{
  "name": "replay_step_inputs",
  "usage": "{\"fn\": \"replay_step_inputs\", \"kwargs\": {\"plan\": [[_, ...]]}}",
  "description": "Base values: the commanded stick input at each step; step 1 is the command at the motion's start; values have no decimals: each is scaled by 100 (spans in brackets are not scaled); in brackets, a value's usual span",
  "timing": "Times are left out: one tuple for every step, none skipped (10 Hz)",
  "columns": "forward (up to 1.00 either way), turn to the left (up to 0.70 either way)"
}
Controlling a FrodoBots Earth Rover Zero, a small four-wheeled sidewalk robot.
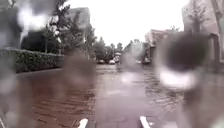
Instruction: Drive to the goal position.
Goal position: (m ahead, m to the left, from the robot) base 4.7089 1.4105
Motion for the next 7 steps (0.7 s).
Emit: {"fn": "replay_step_inputs", "kwargs": {"plan": [[70,-6],[70,-14],[70,-10],[70,0],[70,0],[70,0],[70,0]]}}
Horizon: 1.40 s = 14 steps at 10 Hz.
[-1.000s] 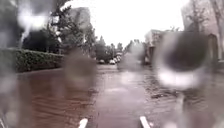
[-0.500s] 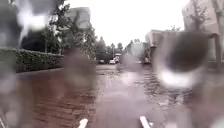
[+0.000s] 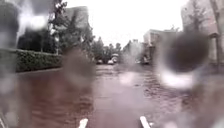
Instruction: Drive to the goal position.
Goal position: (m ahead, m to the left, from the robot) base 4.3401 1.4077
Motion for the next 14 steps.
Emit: {"fn": "replay_step_inputs", "kwargs": {"plan": [[70,0],[70,0],[70,4],[70,14],[70,13],[70,9],[70,4],[70,0],[70,0],[70,0],[70,0],[70,0],[70,0],[70,0]]}}
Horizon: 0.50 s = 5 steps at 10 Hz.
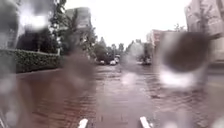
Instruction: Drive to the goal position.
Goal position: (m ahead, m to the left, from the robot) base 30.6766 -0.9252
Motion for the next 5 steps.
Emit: {"fn": "replay_step_inputs", "kwargs": {"plan": [[70,0],[70,0],[70,0],[70,0],[70,0]]}}
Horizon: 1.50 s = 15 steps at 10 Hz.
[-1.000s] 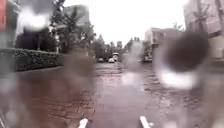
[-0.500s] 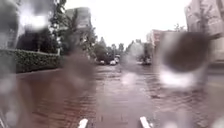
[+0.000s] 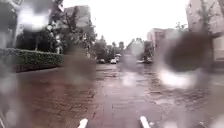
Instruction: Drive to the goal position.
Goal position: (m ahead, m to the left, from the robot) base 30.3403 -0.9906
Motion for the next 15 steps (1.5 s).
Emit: {"fn": "replay_step_inputs", "kwargs": {"plan": [[70,0],[70,0],[70,0],[70,0],[70,0],[70,0],[70,2],[70,11],[70,10],[70,0],[70,0],[70,0],[70,0],[70,0],[70,0]]}}
